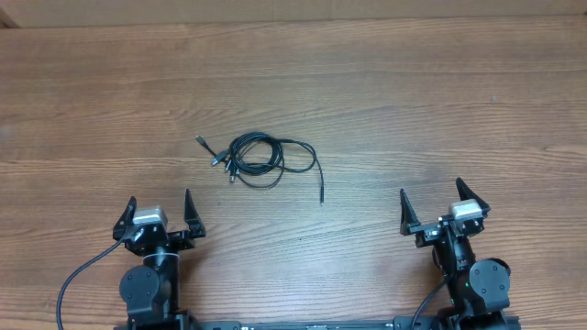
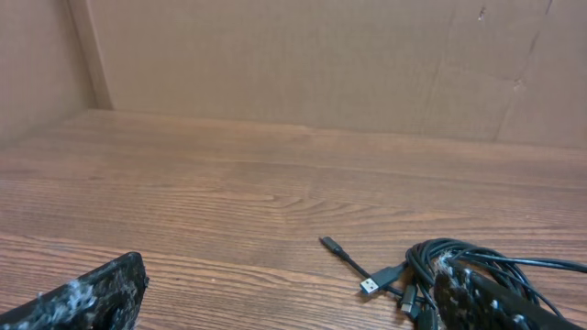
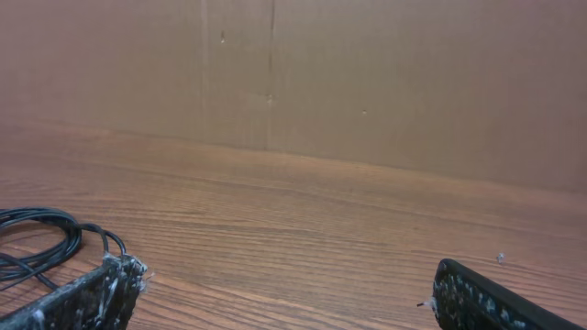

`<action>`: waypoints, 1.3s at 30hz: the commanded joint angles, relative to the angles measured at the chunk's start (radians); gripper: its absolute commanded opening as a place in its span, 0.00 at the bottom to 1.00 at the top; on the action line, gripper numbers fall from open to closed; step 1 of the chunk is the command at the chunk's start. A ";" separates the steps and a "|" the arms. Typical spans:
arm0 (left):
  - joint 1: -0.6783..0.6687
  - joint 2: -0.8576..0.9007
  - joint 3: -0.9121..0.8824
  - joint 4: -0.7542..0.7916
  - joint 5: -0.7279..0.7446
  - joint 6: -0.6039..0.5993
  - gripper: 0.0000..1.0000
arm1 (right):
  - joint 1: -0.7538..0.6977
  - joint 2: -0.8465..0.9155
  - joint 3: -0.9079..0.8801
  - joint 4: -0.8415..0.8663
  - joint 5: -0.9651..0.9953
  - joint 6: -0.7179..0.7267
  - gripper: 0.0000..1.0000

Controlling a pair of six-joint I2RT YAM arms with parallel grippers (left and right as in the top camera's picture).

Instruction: Untangle cables

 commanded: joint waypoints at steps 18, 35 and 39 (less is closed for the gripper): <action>0.001 -0.008 -0.003 0.006 -0.059 0.128 1.00 | 0.003 -0.008 -0.010 0.003 -0.001 0.006 1.00; 0.001 -0.008 -0.003 0.051 -0.055 0.127 1.00 | 0.003 -0.008 -0.010 0.003 -0.001 0.006 1.00; 0.001 -0.008 -0.003 0.052 -0.055 0.127 1.00 | 0.003 -0.008 -0.010 0.003 -0.001 0.006 1.00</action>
